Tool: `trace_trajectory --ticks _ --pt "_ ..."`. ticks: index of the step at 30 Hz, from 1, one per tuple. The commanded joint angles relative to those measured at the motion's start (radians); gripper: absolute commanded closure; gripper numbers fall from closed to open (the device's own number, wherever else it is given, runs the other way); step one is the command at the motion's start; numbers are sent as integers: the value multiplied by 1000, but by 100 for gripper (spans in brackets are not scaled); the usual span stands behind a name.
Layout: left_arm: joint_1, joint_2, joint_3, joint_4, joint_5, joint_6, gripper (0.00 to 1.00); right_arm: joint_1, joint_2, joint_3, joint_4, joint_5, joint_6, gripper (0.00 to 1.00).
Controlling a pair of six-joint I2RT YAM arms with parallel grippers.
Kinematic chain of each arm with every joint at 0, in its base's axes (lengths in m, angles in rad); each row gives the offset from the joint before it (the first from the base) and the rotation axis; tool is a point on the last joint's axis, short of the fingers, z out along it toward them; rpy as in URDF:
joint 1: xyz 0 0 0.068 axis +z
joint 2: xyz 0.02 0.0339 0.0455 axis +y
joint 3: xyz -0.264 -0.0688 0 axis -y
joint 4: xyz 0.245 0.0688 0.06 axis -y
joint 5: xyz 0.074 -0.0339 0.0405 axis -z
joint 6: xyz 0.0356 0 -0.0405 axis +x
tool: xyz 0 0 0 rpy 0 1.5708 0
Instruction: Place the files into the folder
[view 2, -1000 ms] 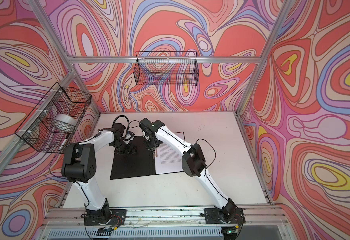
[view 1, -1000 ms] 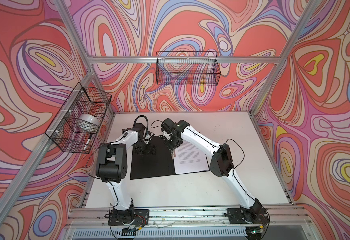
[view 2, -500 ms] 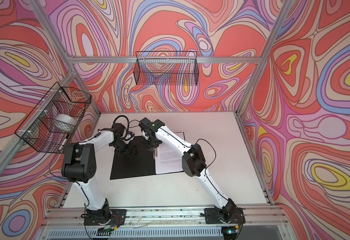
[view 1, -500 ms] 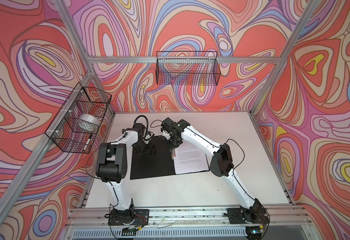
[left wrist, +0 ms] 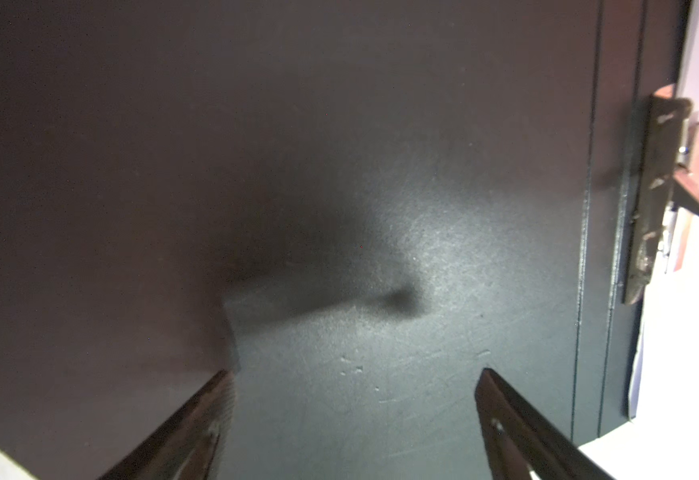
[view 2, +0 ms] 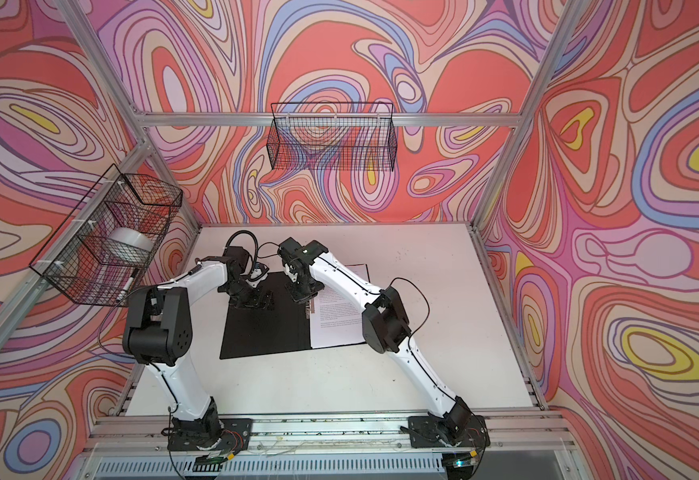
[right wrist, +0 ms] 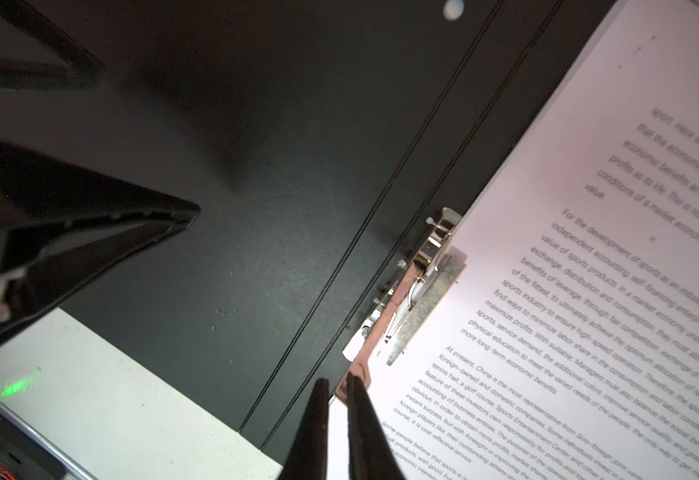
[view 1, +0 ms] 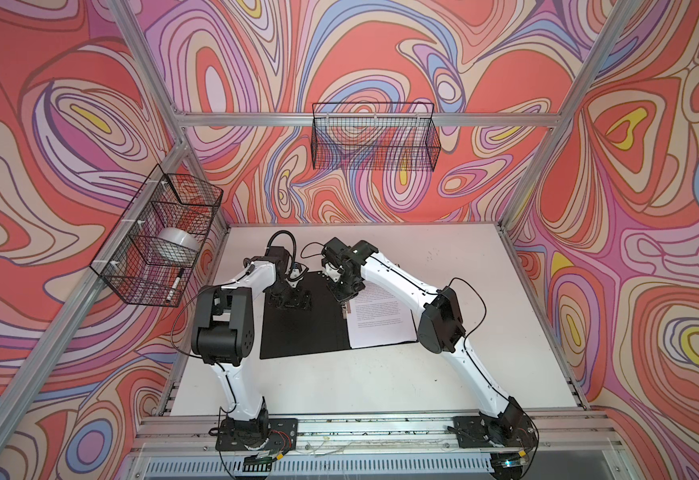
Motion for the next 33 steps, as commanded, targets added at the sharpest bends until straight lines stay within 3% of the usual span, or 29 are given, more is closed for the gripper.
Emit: trace_trajectory --ticks 1,33 --pt "3 14 6 -21 12 22 9 8 29 13 -17 0 -12 89" --pt "3 16 -10 -10 2 38 9 10 81 31 -117 54 -48 90"
